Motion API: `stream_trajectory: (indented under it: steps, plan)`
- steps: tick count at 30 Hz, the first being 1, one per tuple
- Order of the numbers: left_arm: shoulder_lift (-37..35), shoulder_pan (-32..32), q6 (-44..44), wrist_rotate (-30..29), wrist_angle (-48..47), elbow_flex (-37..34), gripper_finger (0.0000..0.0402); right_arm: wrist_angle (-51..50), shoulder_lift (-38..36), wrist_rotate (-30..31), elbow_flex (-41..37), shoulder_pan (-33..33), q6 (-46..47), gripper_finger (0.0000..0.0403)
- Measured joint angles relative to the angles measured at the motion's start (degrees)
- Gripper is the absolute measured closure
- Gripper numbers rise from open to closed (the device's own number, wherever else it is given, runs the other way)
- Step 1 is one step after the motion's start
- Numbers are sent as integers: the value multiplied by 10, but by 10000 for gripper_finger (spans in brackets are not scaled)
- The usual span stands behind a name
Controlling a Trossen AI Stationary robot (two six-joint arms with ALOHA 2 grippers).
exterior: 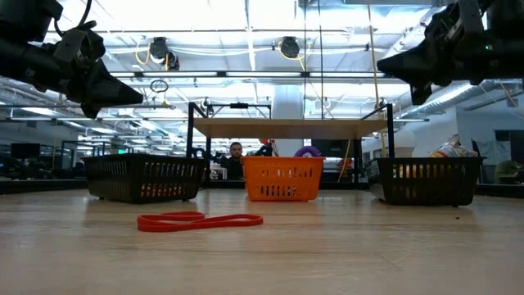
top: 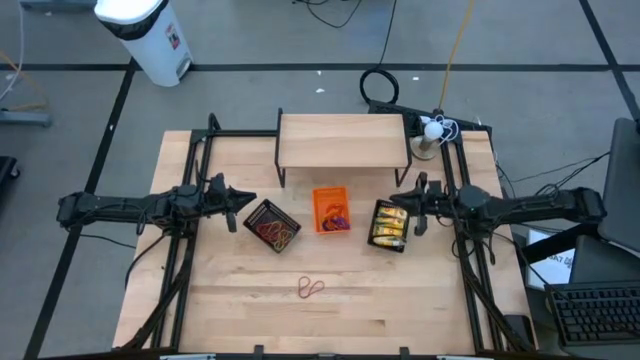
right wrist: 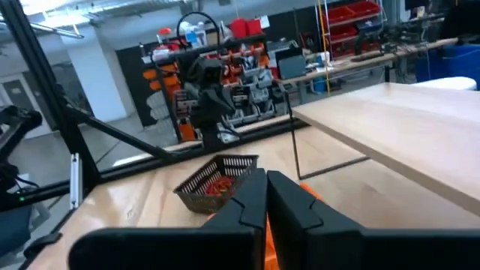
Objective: Pick & Place Office Desk Supplies
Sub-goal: Put the red rubber band into the left black bin
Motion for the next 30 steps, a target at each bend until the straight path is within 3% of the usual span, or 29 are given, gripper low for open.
stream_trajectory:
  steps: [7, 18, 24, 30]
  plan:
    - [0, 0, 44, 12, 0, 0, 378, 9, -14, 1, -4, -2, 8, 402]
    - [0, 0, 44, 123, 1, 0, 378, 18, -32, -21, -4, -1, -37, 402]
    - [0, 0, 35, 104, 10, 0, 378, 25, -31, -104, -16, 1, -47, 402]
    - [0, 0, 8, 97, 17, 0, 378, 134, -31, -102, -75, 3, -32, 402]
